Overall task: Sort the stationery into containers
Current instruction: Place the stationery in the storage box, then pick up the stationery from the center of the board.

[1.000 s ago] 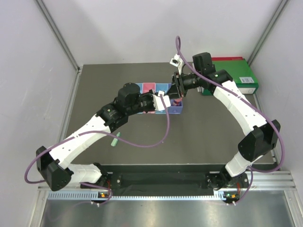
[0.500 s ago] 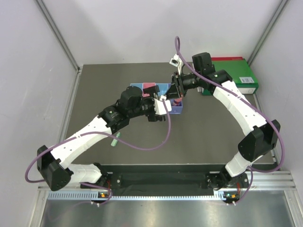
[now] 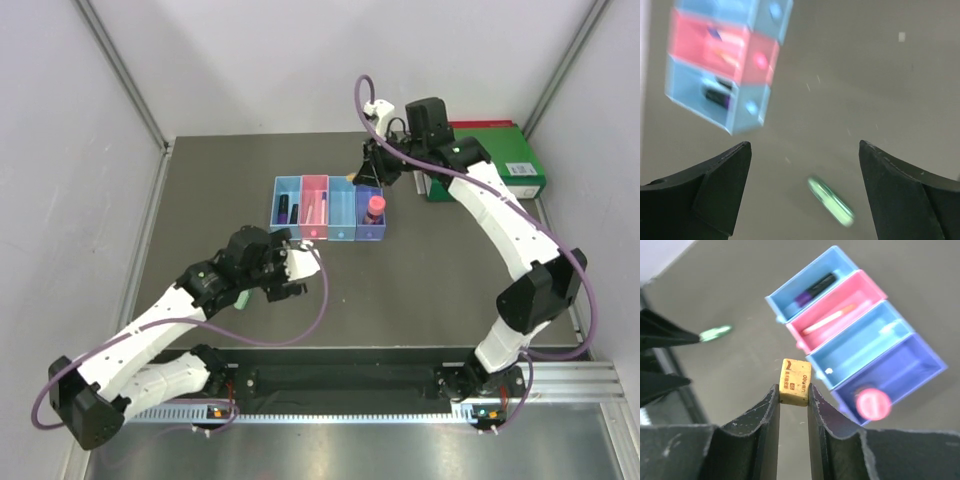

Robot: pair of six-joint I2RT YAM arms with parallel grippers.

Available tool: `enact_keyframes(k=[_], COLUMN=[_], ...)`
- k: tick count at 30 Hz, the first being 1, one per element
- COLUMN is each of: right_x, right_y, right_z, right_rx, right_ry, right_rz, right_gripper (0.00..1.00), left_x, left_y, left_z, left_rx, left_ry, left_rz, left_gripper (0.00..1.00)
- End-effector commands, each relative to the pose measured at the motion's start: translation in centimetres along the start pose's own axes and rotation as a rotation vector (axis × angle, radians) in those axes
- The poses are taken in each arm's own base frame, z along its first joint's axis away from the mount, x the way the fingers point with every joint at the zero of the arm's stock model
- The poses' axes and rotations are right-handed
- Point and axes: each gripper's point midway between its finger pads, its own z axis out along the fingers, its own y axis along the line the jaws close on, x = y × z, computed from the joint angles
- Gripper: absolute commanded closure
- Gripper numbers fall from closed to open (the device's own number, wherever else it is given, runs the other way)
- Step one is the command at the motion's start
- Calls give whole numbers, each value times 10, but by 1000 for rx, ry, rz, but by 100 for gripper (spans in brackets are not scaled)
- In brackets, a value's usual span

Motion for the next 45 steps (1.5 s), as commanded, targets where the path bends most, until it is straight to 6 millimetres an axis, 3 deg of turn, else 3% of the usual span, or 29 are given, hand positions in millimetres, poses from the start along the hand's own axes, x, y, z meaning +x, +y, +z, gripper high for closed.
enact_keyframes(k=[1,3,11,18,23,27,31,40,45], right_x=[-16,-21,-19,-9,-9,-3,-1,-1,0], right_y=[-39,-45,-74,-83,-90,-97,-102,-102,-103], right_z=[17,22,62,85,94,103,109,116,119], right_rx=[122,132,143,125,134,139,144,130,125], right_ry=[-11,-15,21,51,53,68,75,69,69], right_rz=[-86,-98,-125,-132,-148,-148,-150,-140,-136], right_gripper=[100,100,100,100,100,100,100,100,100], left_x=[56,79,129,157,178,183,190,200,206], left_y=[-29,-30,-35,-40,-44,-42,-48,-32,-37], left_z=[-7,-6,4,10,14,19,20,23,24], left_rx=[76,73,120,148,174,188,241,194,221], left_ry=[124,162,267,305,352,364,405,452,486], left_rz=[-148,-205,-330,-404,-480,-510,-532,-544,-555], left_gripper=[9,11,12,16,27,45,46,47,50])
